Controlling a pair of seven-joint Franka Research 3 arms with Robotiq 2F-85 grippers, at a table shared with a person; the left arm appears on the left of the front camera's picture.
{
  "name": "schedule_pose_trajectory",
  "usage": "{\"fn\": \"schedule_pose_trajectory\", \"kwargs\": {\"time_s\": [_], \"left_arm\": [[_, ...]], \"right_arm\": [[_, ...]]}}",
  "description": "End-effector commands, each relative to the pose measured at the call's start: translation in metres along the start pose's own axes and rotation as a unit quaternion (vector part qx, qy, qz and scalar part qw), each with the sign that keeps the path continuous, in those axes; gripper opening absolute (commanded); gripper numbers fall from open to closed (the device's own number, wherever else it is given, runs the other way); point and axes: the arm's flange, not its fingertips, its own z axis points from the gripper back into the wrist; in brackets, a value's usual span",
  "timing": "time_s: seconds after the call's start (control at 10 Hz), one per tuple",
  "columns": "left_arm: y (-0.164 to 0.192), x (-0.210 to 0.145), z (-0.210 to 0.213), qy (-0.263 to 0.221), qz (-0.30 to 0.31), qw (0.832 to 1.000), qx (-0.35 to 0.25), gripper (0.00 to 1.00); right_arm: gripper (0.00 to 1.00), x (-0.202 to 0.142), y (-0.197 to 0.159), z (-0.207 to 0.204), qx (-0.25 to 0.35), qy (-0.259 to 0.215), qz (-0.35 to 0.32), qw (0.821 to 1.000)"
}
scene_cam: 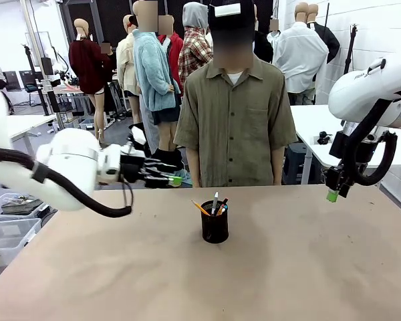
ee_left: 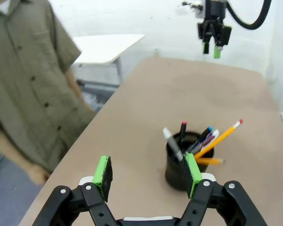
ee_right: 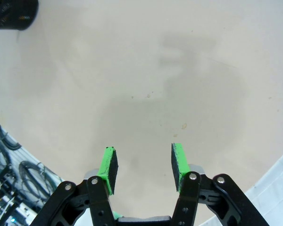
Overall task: Place the pens into the pen holder.
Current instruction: Pick up a writing instrument from the table and place it into the Pen holder.
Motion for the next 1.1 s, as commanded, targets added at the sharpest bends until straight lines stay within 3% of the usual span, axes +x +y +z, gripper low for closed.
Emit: {"fn": "schedule_pose_trajectory", "kwargs": {"time_s": [0.0, 0.3, 0.6, 0.7, 1.0], "left_arm": [[0.001, 0.014, 0.044, 0.095, 0.048, 0.994, 0.028, 0.78], [-0.003, 0.012, 0.107, 0.237, 0.124, 0.962, 0.063, 0.78], [-0.013, -0.001, 0.129, 0.375, 0.193, 0.901, 0.1, 1.0], [-0.016, -0.006, 0.132, 0.415, 0.207, 0.88, 0.107, 1.0], [-0.024, -0.013, 0.138, 0.46, 0.252, 0.832, 0.18, 1.0]], "right_arm": [[0.59, -0.002, 0.001, -0.001, -0.002, 0.0, 0.004, 1.0], [0.59, -0.002, 0.001, -0.001, -0.002, 0.0, 0.004, 1.0], [0.59, -0.002, 0.001, -0.001, -0.002, 0.0, 0.004, 1.0], [0.59, -0.002, 0.001, -0.001, -0.002, 0.0, 0.004, 1.0], [0.59, -0.002, 0.001, -0.001, -0.002, 0.0, 0.004, 1.0]]}}
